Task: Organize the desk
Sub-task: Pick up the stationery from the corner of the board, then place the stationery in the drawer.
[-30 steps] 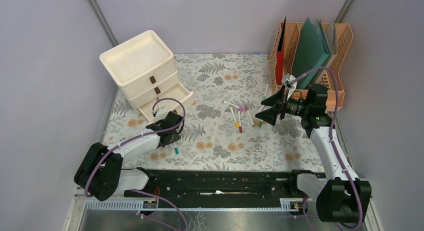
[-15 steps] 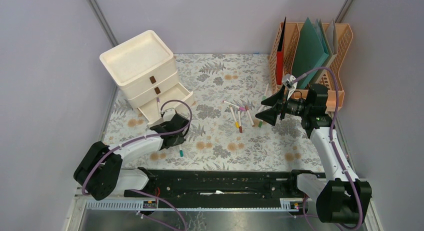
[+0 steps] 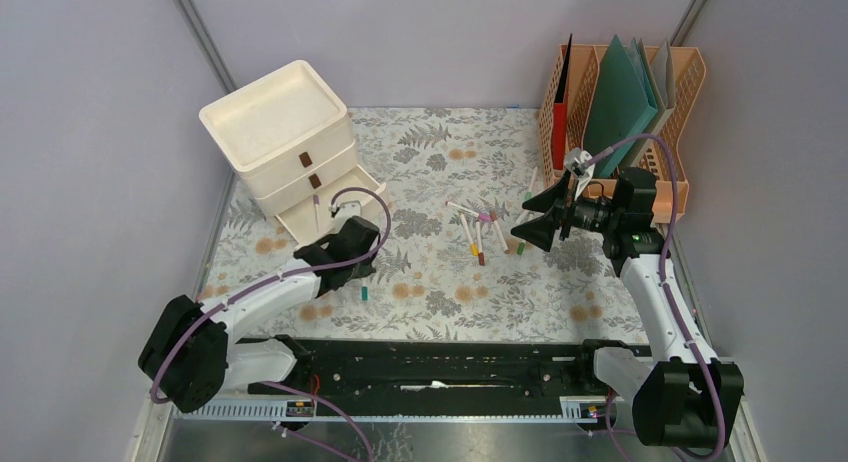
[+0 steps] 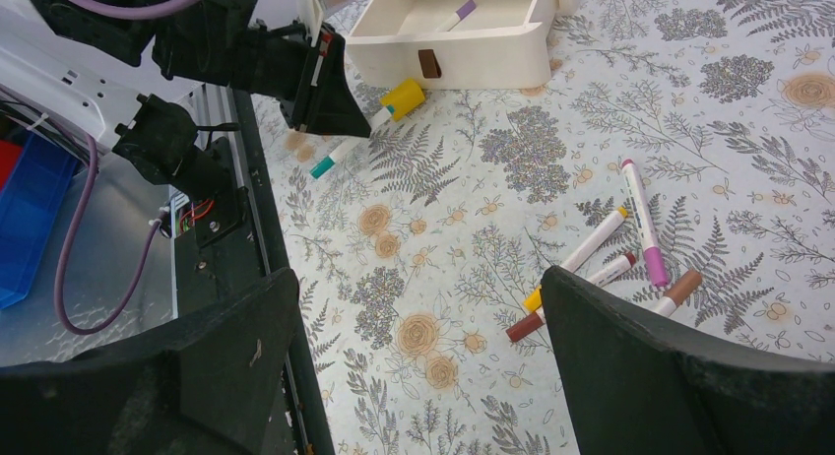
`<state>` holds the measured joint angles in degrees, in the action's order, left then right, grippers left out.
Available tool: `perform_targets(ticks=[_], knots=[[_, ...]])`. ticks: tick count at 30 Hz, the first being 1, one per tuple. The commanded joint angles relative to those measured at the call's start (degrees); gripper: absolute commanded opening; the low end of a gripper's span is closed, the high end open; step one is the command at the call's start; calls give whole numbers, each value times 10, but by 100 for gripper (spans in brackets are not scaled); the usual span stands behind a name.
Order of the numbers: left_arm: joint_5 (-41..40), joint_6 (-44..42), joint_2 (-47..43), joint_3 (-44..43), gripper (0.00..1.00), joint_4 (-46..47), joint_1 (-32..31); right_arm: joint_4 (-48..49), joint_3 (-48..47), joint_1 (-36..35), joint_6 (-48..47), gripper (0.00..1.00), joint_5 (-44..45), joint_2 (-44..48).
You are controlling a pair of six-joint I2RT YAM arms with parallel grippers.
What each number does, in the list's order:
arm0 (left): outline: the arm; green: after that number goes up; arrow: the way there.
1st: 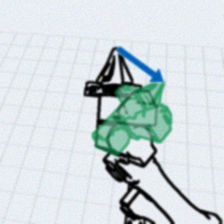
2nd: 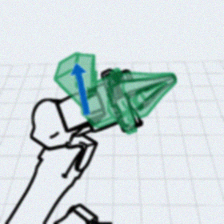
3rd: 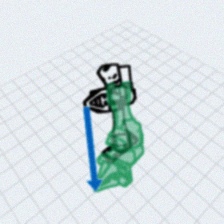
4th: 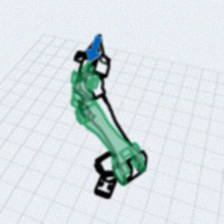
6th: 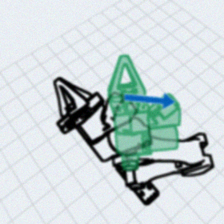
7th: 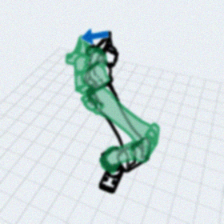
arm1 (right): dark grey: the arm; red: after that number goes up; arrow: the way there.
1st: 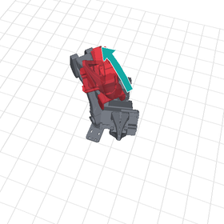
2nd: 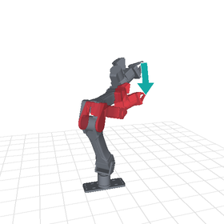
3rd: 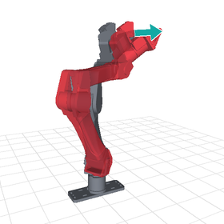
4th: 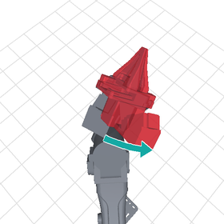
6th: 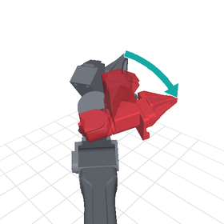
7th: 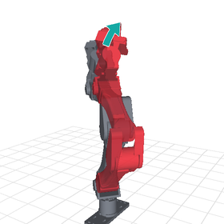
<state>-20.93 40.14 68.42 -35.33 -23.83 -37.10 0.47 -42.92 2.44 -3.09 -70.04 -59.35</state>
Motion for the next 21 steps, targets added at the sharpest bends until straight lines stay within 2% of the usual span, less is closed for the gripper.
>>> perform_targets(ticks=[1,8,11,16,19,21], knots=[[-28,-71,-16,-57,1,22,-3,7,-19,5,0,100,-15,9],[-132,-179,1,-142,0,2,-2,7,-19,5,0,100,-17,9],[-191,-266,6,-161,0,30,-2,7,-20,5,2,100,-19,9],[-286,-433,38,-157,0,140,1,7,-20,5,3,100,-22,7],[-343,-561,97,-139,1,244,17,8,-20,5,5,100,-23,6],[-396,-644,155,-131,12,355,38,16,-16,5,13,100,-24,4]])
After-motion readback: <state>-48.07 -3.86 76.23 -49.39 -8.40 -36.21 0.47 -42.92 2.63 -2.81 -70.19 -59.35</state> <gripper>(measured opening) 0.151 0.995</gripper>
